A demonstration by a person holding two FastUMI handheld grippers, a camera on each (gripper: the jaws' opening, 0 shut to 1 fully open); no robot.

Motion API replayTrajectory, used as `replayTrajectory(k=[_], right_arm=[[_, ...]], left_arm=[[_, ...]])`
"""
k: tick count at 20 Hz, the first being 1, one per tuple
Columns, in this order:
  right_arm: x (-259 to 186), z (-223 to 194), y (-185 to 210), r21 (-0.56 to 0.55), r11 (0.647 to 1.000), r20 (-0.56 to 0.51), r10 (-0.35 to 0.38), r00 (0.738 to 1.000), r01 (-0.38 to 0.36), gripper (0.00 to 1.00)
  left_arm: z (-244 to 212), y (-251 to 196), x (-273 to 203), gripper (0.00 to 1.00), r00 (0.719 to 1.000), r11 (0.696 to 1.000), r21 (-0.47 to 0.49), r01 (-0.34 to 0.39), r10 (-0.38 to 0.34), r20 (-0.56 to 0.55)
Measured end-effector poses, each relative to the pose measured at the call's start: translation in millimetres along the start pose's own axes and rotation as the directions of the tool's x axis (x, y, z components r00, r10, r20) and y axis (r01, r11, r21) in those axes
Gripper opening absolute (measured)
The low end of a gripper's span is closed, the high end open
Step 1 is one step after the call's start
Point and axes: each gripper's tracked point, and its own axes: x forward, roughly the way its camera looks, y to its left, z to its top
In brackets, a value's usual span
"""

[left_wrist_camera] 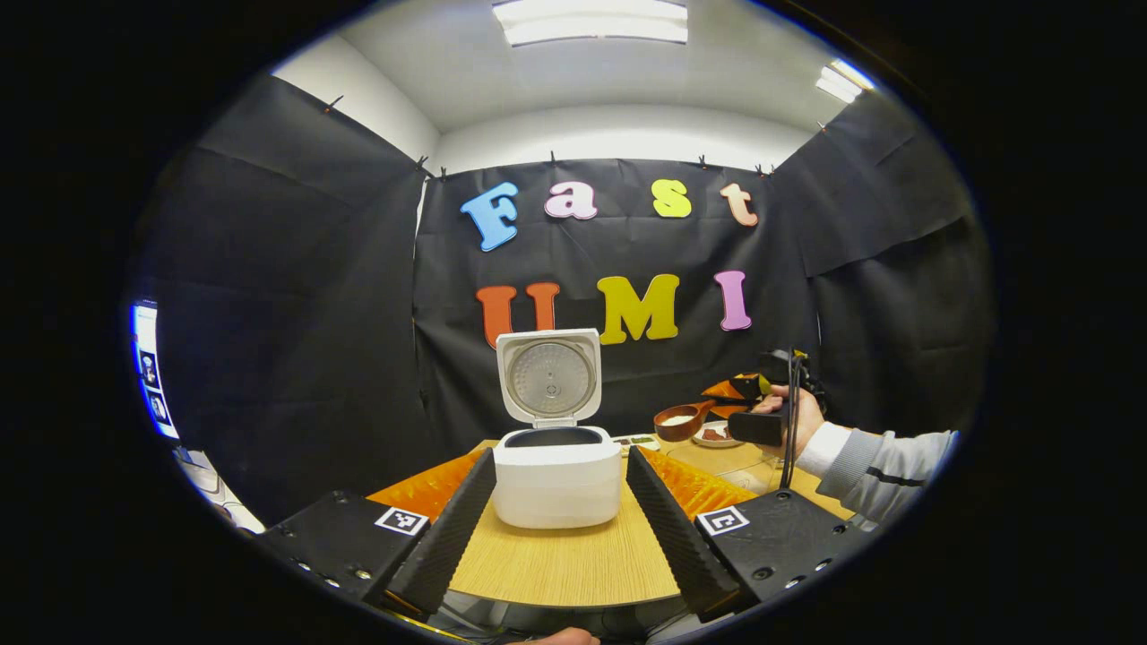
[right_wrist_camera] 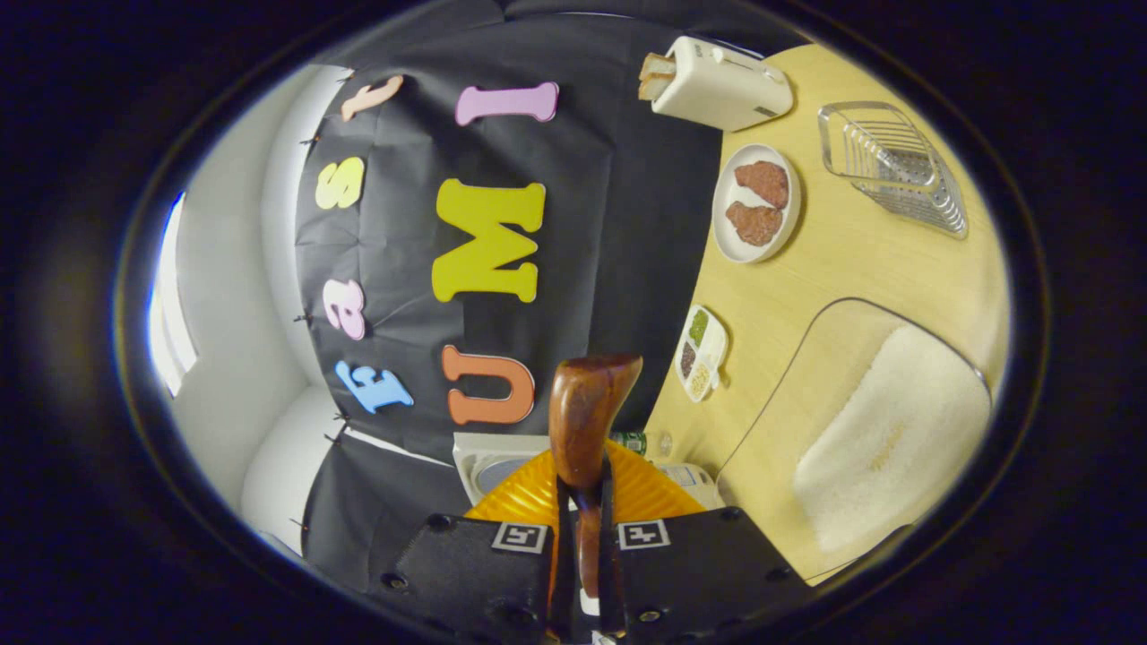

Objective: Close the left gripper, press the button to open the rice cooker; take a wooden spoon from the chopstick holder with the right hand, scoop a spoonful of rice and pour it into the rice cooker, then put the wooden spoon back into the chopstick holder.

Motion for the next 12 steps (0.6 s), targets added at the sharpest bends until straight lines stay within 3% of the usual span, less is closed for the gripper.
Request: replayTrajectory(k=[5, 8, 10, 12], right_arm=[[34, -39, 34, -0.158, 0.986, -0.009, -0.046, 0.999, 0.044, 0.15], [52, -70, 57, -0.291, 0.955, -0.008, -0.069, 0.998, 0.064, 0.16], [66, -90, 79, -0.416, 0.908, -0.004, -0.056, 0.998, 0.049, 0.16], [78, -106, 96, -0.552, 0.832, 0.013, -0.045, 0.999, 0.045, 0.15]], left_arm=[[-7, 17, -1, 0.94, 0.999, 0.999, -0.023, -0.026, 0.025, -0.022], [-10, 24, -2, 0.94, 0.999, 0.999, -0.023, -0.040, 0.039, -0.029], [-12, 29, -3, 0.94, 0.999, 0.999, -0.033, -0.033, 0.032, -0.034], [-12, 30, -2, 0.94, 0.999, 0.998, -0.063, -0.017, 0.015, -0.032]])
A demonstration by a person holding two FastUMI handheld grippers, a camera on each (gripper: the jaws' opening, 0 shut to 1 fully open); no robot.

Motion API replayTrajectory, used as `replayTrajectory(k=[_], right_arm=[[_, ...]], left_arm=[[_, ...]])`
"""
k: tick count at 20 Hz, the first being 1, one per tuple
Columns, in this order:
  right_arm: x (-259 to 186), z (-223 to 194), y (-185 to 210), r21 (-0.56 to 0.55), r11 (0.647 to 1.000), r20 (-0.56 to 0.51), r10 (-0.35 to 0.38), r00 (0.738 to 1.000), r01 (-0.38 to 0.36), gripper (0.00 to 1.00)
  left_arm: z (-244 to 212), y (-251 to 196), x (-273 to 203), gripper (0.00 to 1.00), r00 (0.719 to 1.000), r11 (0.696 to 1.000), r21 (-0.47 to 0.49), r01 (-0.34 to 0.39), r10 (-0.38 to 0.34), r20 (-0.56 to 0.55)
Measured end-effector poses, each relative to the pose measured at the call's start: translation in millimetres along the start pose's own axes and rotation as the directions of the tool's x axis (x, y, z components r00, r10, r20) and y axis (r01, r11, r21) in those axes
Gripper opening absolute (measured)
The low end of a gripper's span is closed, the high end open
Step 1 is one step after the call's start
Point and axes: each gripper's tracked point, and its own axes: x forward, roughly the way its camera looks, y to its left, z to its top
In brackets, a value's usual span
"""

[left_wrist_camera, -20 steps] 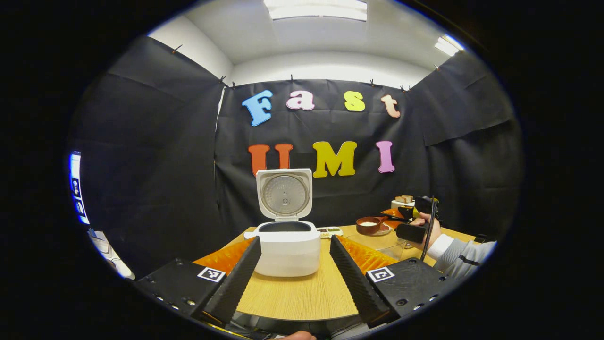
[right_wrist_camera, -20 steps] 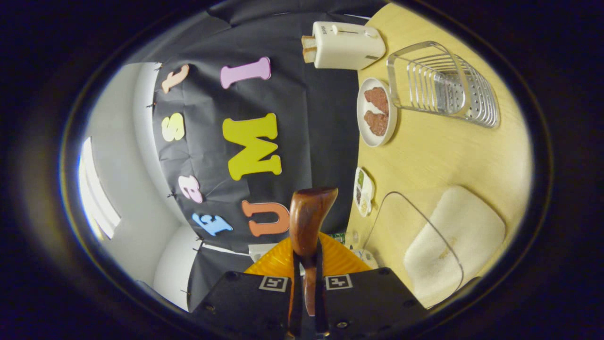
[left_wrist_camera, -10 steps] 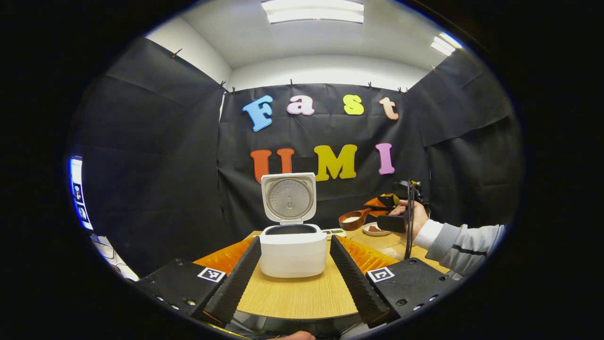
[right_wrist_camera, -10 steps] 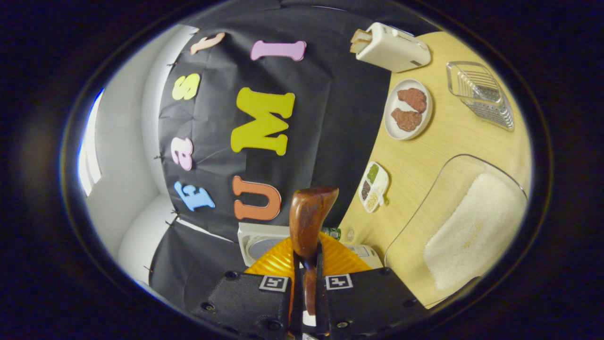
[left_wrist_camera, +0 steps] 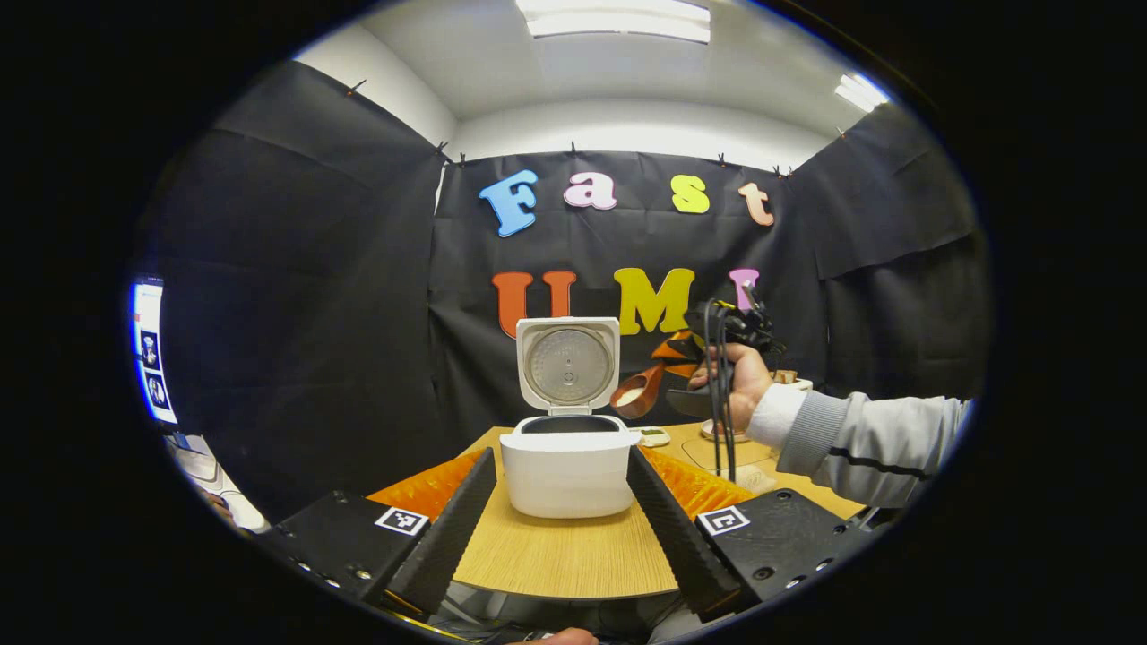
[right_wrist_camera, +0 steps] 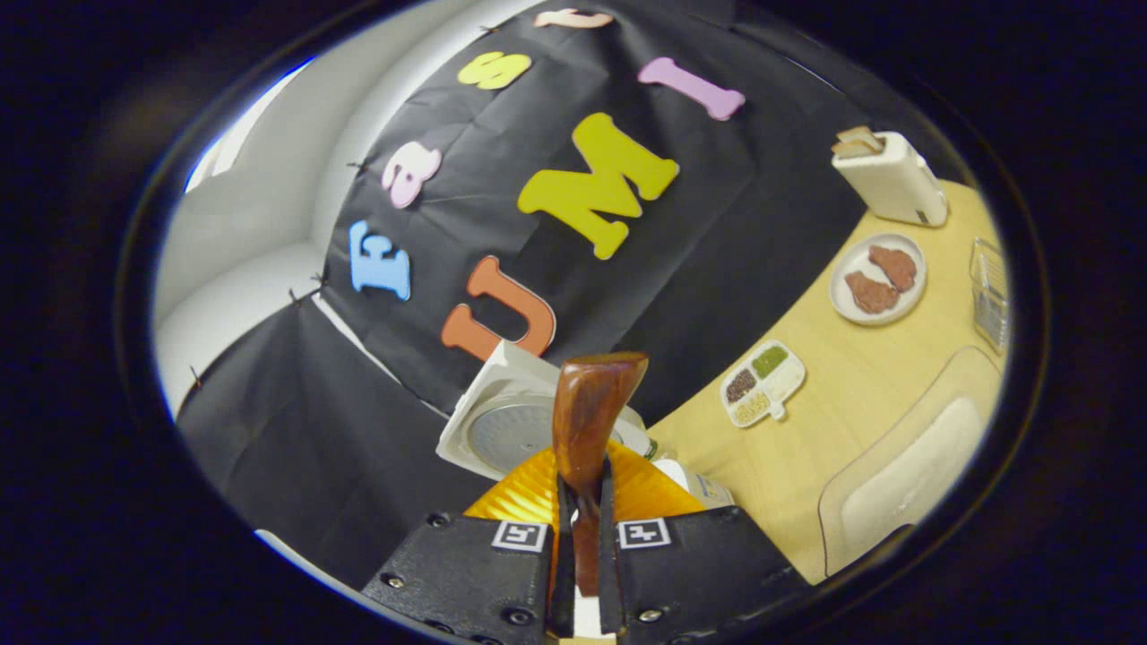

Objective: Close the left gripper, press the button to open the rice cooker; take a wooden spoon from the chopstick holder with the right hand, scoop a spoonful of rice and pour it into the rice cooker, then put the wooden spoon back into the chopstick holder.

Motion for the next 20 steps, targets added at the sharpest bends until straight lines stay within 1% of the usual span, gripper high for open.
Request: replayTrajectory(k=[1, 3, 5, 6, 8, 11, 13, 15, 17, 18, 20], right_arm=[[5, 2, 8, -0.083, 0.996, 0.016, -0.013, 1.000, 0.015, 0.15], [10, 5, 17, -0.217, 0.975, 0.077, -0.034, 0.996, 0.050, 0.16], [14, 5, 33, -0.350, 0.934, 0.128, -0.029, 0.991, 0.073, 0.16], [13, 4, 37, -0.409, 0.908, 0.153, -0.033, 0.988, 0.093, 0.15], [14, -1, 44, -0.470, 0.875, 0.184, -0.034, 0.982, 0.118, 0.16], [21, -17, 59, -0.534, 0.840, 0.158, -0.010, 0.987, 0.094, 0.15], [25, -21, 67, -0.588, 0.804, 0.152, -0.003, 0.988, 0.093, 0.15], [28, -29, 74, -0.650, 0.754, 0.143, 0.005, 0.990, 0.090, 0.16], [29, -34, 79, -0.716, 0.691, 0.151, 0.019, 0.988, 0.096, 0.16], [28, -38, 78, -0.755, 0.648, 0.152, 0.024, 0.988, 0.100, 0.16], [28, -46, 82, -0.835, 0.541, 0.143, 0.049, 0.989, 0.094, 0.16]], left_arm=[[0, 4, 0, 0.94, 1.000, 1.000, -0.019, 0.001, -0.001, -0.001], [2, 7, -5, 0.94, 1.000, 0.999, -0.046, 0.006, -0.006, 0.002], [4, 8, -9, 0.94, 1.000, 0.999, -0.043, 0.019, -0.018, 0.012], [4, 10, -9, 0.94, 1.000, 0.999, -0.040, 0.017, -0.017, 0.013], [4, 12, -11, 0.94, 1.000, 0.999, -0.033, 0.019, -0.019, 0.020], [3, 16, -12, 0.94, 1.000, 0.998, -0.052, 0.019, -0.018, 0.014], [3, 22, -10, 0.94, 1.000, 0.998, -0.056, 0.006, -0.006, 0.013], [1, 25, -15, 0.94, 1.000, 0.998, -0.055, 0.000, 0.000, 0.012], [2, 29, -18, 0.94, 1.000, 0.998, -0.057, -0.008, 0.009, 0.016], [2, 28, -19, 0.94, 1.000, 0.998, -0.061, -0.006, 0.007, 0.017], [2, 30, -19, 0.94, 1.000, 0.998, -0.066, -0.006, 0.007, 0.014]])
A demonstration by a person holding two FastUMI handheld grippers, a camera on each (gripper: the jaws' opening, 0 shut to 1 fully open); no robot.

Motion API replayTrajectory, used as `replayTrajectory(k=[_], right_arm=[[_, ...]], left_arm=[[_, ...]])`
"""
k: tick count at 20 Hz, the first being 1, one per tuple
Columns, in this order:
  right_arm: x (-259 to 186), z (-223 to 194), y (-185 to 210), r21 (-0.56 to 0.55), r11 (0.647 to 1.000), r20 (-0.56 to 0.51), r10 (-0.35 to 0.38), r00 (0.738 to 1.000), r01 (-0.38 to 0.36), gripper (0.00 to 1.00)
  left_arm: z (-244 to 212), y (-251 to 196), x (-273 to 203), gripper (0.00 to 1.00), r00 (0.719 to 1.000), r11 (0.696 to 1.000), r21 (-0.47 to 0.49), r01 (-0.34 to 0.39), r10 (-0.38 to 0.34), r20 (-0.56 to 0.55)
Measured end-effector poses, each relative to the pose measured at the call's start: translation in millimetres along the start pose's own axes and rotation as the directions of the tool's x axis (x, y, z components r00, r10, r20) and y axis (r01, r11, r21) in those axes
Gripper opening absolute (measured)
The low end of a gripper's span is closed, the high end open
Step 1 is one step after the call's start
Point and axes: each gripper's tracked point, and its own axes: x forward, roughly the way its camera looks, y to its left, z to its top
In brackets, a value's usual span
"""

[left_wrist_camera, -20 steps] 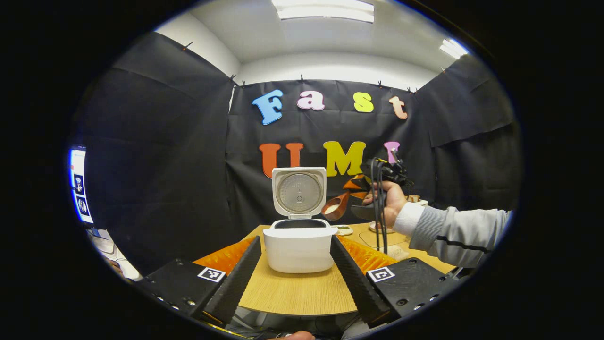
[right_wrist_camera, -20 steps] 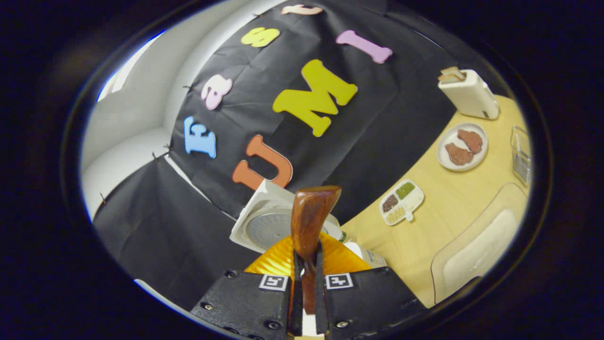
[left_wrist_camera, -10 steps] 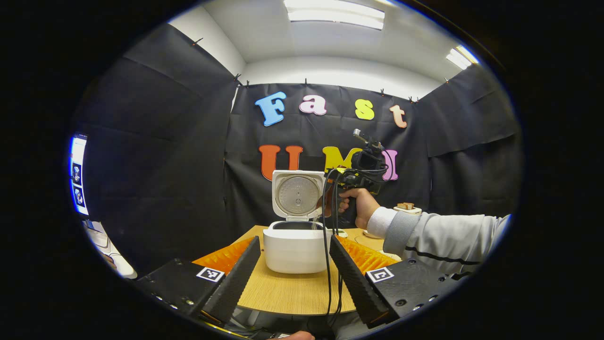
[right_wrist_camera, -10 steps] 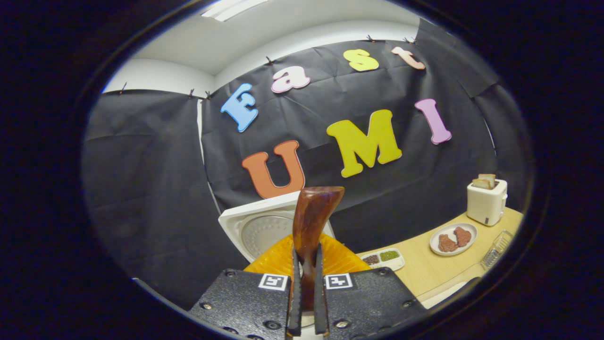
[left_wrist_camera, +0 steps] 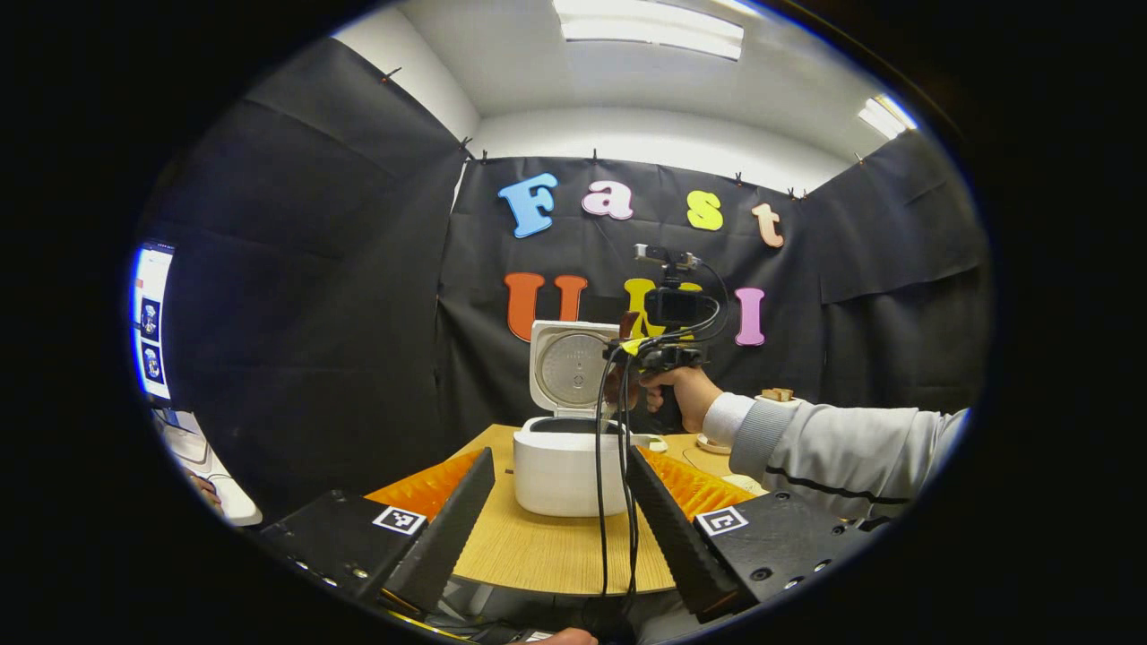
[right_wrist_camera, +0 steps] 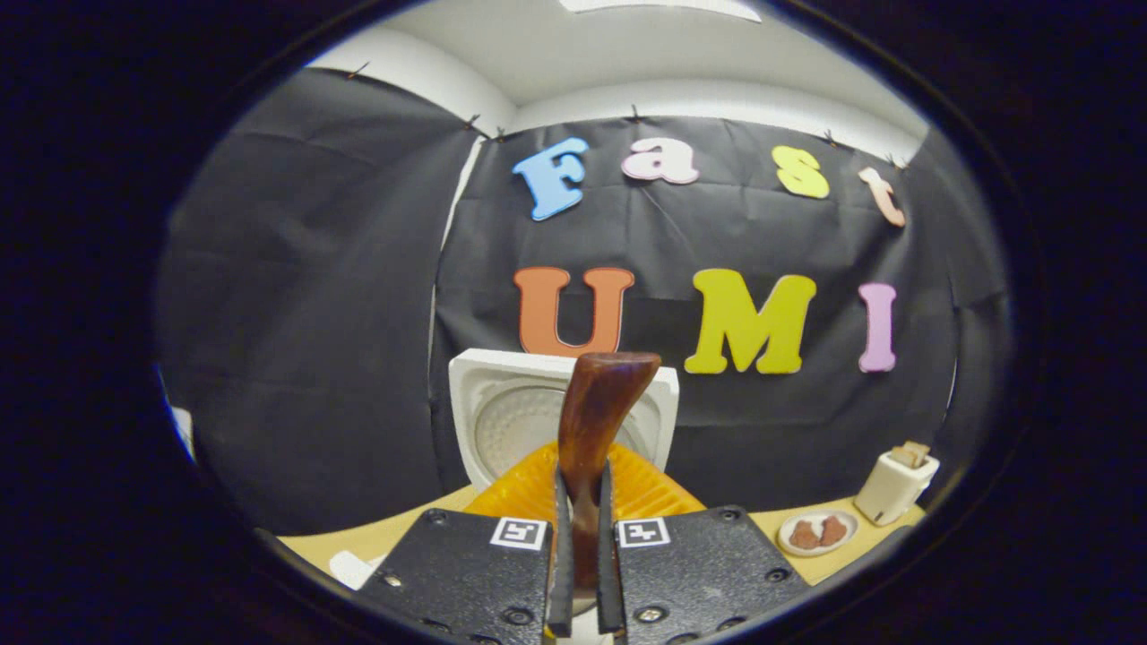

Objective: Close the left gripper, press the button to open the rice cooker; take a wooden spoon from the chopstick holder with the right hand, scoop a spoonful of rice and pour it into the rice cooker, then put the wooden spoon back into the chopstick holder.

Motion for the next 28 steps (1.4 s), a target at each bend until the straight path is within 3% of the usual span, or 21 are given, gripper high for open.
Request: replayTrajectory(k=[2, 5, 11, 17, 26, 28], right_arm=[[-1, -3, 11, -0.109, 0.994, 0.015, 0.023, 1.000, -0.021, 0.16], [-3, -12, 29, -0.168, 0.984, 0.015, 0.058, 0.998, -0.054, 0.16], [-11, -17, 9, -0.130, 0.991, -0.006, 0.030, 1.000, -0.031, 0.17], [-26, -3, -55, -0.024, 0.999, -0.015, -0.026, 1.000, 0.026, 0.17], [-65, -14, -161, 0.038, 0.993, -0.033, -0.113, 0.993, 0.114, 0.17], [-73, -22, -180, 0.050, 0.991, -0.039, -0.125, 0.991, 0.127, 0.17]], left_arm=[[-1, 1, 0, 0.94, 1.000, 1.000, 0.001, -0.007, 0.007, -0.002], [-4, -1, 1, 0.94, 1.000, 1.000, 0.010, -0.004, 0.004, -0.010], [1, -10, 4, 0.94, 1.000, 1.000, 0.017, -0.003, 0.003, 0.000], [2, -29, 8, 0.94, 1.000, 1.000, 0.017, 0.009, -0.009, 0.002], [4, -42, 21, 0.94, 1.000, 1.000, -0.014, -0.016, 0.016, 0.008], [3, -50, 26, 0.94, 1.000, 1.000, -0.019, 0.008, -0.008, 0.004]])
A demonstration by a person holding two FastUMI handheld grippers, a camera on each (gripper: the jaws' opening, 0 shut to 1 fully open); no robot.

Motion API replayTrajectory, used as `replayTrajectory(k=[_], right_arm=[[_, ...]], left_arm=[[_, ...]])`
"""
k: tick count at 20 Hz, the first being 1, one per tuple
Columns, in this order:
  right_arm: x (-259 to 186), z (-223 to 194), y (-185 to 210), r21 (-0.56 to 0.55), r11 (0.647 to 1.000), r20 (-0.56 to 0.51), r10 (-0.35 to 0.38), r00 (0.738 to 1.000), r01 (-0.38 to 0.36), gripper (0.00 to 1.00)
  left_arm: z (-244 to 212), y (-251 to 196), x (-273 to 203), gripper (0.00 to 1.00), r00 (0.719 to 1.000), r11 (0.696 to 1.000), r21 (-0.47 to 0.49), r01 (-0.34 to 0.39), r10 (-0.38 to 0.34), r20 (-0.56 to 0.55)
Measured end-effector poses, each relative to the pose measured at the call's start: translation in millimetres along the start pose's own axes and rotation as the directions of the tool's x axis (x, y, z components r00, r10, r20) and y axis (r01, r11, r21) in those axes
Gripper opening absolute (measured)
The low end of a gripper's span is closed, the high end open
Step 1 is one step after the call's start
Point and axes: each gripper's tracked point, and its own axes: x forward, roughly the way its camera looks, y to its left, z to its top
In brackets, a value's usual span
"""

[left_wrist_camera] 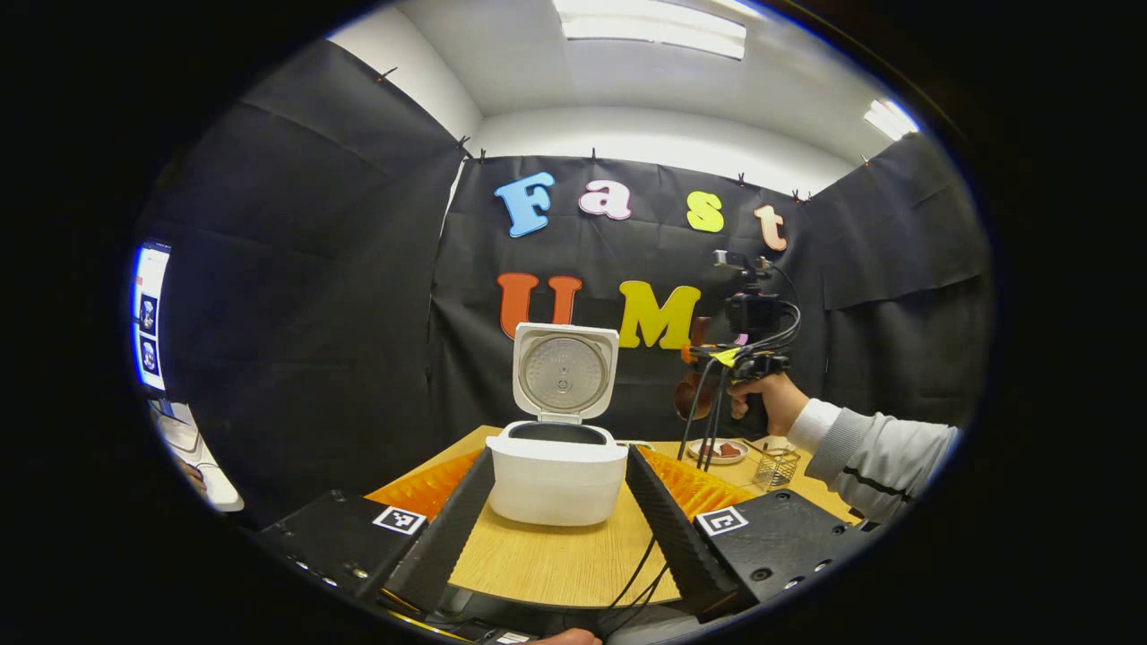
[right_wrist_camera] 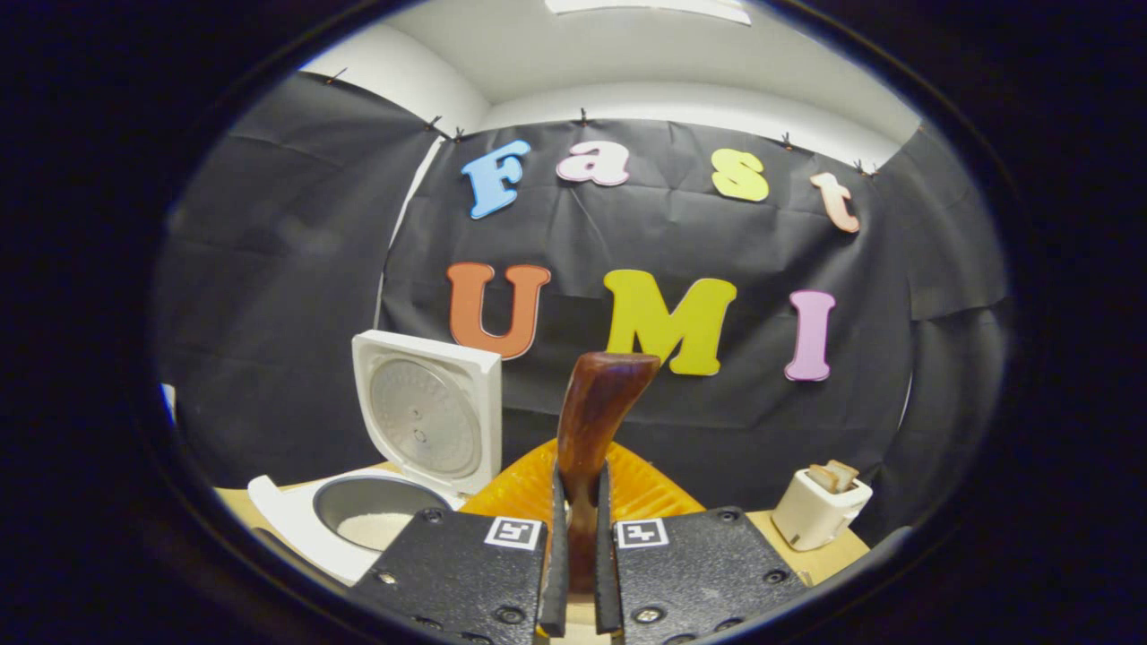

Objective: Close the left gripper, press the button to open the rice cooker; take a wooden spoon from the chopstick holder with the right hand, scoop a spoonful of rice and pour it into the rice cooker, then put the wooden spoon back into the chopstick holder.

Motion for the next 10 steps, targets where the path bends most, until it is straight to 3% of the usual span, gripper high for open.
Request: replayTrajectory(k=[5, 10], right_arm=[[-15, -38, -53, 0.085, 0.996, -0.066, -0.028, 0.997, 0.033, 0.17], [-23, -55, -126, 0.150, 0.986, -0.059, -0.058, 0.997, 0.067, 0.17]], left_arm=[[-18, -3, 21, 0.94, 0.999, 1.000, -0.021, -0.008, 0.007, -0.046], [-12, -28, 27, 0.94, 1.000, 0.999, -0.033, 0.009, -0.010, -0.015]])
